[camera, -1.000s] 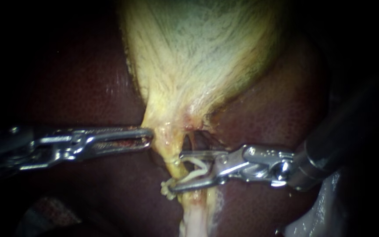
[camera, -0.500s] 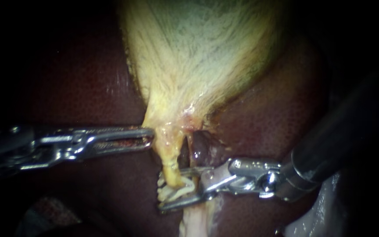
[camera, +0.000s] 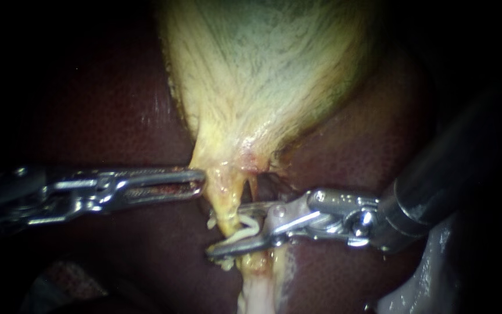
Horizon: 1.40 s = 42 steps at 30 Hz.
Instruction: Clipping third clip left tube
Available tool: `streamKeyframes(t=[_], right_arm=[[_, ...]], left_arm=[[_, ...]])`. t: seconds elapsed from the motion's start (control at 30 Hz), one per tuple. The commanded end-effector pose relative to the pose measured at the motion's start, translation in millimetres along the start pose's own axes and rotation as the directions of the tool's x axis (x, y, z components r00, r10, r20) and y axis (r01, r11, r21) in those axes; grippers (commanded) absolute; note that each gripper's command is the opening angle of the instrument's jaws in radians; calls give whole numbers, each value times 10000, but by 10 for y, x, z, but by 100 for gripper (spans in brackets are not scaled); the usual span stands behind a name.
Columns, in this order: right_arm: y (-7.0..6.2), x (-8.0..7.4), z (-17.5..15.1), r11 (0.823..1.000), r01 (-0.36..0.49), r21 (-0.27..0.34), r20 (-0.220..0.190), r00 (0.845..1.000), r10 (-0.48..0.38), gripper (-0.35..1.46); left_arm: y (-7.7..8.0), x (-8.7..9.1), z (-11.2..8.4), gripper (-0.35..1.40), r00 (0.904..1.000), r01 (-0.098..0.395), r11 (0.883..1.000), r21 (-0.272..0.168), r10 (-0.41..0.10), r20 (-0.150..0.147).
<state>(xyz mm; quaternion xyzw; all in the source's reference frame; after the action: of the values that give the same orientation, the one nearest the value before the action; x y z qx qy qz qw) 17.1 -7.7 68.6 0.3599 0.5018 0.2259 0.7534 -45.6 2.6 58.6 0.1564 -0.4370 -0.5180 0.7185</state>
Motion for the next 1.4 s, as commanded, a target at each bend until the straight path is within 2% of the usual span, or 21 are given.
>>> streamKeyframes(t=[0.03,0.43,0.53,0.67,0.8,1.4], right_arm=[[0,2,-1,10000,-15,10,-34,10000,15,38],[2,6,-3,9999,-117,-55,-102,9999,116,30],[2,6,-4,9998,-119,-144,-136,9998,117,18],[3,5,-5,9993,-131,-345,-119,9998,127,-12],[6,5,-6,9990,-148,-429,-56,9999,146,-20],[7,2,-6,9988,-134,-463,-1,9999,134,-24]], left_arm=[[0,0,0,-35,10000,-1,10000,0,1,0],[0,0,0,-35,10000,0,10000,-3,0,1],[0,0,0,-35,10000,0,10000,-3,0,2],[0,0,0,-35,10000,0,10000,-3,0,2],[0,0,0,-35,10000,0,10000,-3,0,2],[0,0,1,-35,10000,0,10000,-3,0,2]])
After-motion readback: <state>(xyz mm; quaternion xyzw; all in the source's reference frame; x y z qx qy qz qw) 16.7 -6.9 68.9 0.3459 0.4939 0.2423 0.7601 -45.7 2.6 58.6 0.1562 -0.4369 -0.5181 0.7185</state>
